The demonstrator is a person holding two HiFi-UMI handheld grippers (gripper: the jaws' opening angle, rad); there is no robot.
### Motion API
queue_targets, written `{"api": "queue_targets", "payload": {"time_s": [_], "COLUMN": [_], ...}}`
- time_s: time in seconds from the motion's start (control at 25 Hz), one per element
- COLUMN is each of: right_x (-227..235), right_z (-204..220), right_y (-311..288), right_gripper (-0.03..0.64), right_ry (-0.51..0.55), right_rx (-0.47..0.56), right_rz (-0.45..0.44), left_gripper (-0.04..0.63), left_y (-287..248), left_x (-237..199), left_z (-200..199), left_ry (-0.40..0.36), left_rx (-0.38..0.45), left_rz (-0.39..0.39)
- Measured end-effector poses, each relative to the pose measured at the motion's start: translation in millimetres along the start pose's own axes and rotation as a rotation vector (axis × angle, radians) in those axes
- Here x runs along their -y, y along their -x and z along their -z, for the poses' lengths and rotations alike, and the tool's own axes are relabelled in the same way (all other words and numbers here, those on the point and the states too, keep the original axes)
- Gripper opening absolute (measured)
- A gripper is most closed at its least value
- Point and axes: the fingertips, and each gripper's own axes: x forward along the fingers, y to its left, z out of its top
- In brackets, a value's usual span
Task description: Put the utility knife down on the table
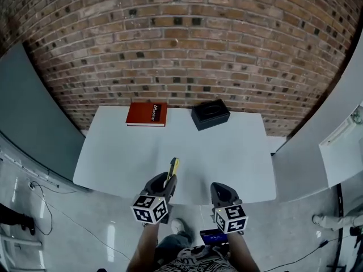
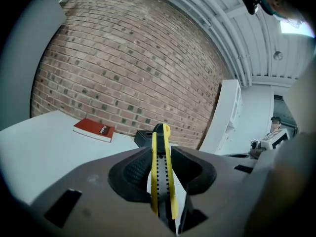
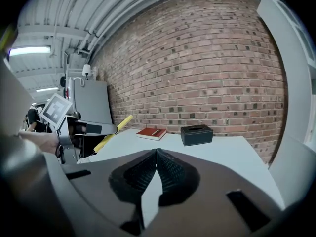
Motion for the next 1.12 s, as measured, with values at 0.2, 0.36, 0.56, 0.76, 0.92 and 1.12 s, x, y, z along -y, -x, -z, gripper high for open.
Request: {"api": "queue_targets", "payload": {"time_s": [0.2,0.36,0.56,0.76,0.92,1.12], "right_x": [-3.9,0.1,4.6,5.6,14.6,27.4], "right_z": [-31.2,-51.2,-49.7,-45.8,-48.1,-49.6], "right_y": [-38.0,-43.2,-43.8,-46.4,-52.4,-58.6], "right_gripper": [0.000,0.000,0.000,0.000,0.000,0.000], "right_ry": [0.007,0.001,-0.010,-0.010,-0.011,-0.017], "right_rx": [0.035,0.067,0.055,0.045,0.054,0.057], "right_rz": [0.017,0.043,0.073,0.072,0.075,0.081], "left_gripper": [0.126,0.126,0.126,0.126,0.126,0.126], "left_y": [-17.0,-25.2,-32.2,-39.2,-48.0,-62.0], "left_x": [-38.3,-49.7,-49.5,-49.8,-52.4,-55.4], "left_z": [-20.2,-28.6,-36.0,-43.6,-48.2,-50.6], "left_ry": [0.001,0.008,0.009,0.005,-0.002,-0.001], "left_rx": [0.002,0.003,0.007,0.016,0.020,0.017], "left_rz": [0.006,0.022,0.048,0.055,0.053,0.046]}}
